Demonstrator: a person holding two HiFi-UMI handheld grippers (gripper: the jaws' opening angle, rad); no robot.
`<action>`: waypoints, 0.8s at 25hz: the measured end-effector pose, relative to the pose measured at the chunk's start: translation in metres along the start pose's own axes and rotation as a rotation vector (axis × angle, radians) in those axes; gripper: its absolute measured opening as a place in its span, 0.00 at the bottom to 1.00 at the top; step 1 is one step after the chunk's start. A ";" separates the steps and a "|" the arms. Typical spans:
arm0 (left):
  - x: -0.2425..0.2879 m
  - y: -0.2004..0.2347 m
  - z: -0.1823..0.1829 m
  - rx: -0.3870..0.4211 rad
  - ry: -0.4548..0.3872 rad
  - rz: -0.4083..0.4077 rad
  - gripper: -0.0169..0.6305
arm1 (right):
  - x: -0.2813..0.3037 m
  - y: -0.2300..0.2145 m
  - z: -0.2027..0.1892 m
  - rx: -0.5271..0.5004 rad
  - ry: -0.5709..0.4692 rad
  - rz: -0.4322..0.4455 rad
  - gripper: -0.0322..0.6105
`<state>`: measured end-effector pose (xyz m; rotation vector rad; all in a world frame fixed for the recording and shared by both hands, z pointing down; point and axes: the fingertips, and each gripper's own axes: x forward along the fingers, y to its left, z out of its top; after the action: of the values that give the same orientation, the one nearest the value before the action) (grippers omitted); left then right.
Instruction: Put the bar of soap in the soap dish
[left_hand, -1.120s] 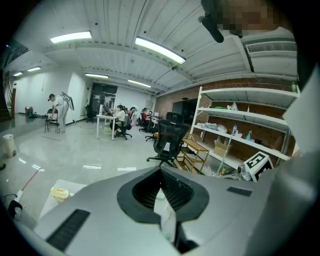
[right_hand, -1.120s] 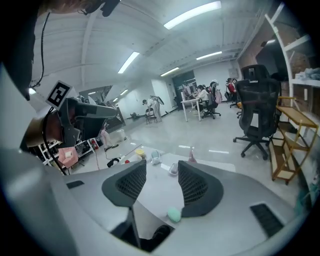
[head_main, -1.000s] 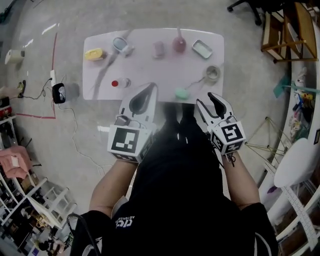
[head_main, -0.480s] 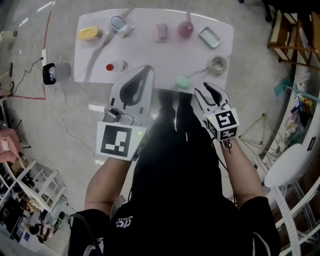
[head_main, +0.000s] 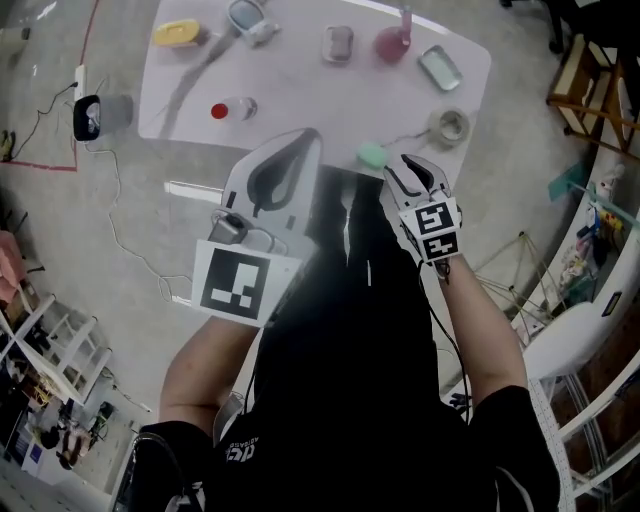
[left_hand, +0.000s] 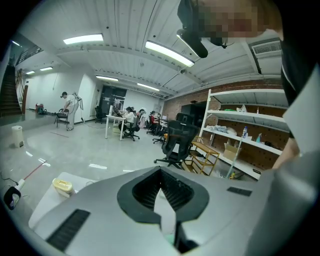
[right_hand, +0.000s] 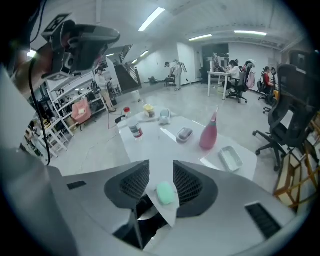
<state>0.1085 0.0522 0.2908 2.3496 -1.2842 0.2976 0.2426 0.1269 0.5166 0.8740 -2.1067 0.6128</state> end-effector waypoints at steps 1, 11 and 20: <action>0.001 0.001 -0.003 -0.002 0.003 0.000 0.04 | 0.006 0.000 -0.006 -0.012 0.016 0.001 0.30; 0.008 0.014 -0.027 -0.021 0.058 0.021 0.04 | 0.070 -0.008 -0.078 -0.096 0.182 0.031 0.30; 0.017 0.025 -0.063 -0.042 0.135 0.014 0.04 | 0.121 0.000 -0.120 -0.214 0.298 0.081 0.35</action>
<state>0.0985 0.0583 0.3596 2.2456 -1.2316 0.4223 0.2408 0.1600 0.6838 0.5440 -1.9002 0.5126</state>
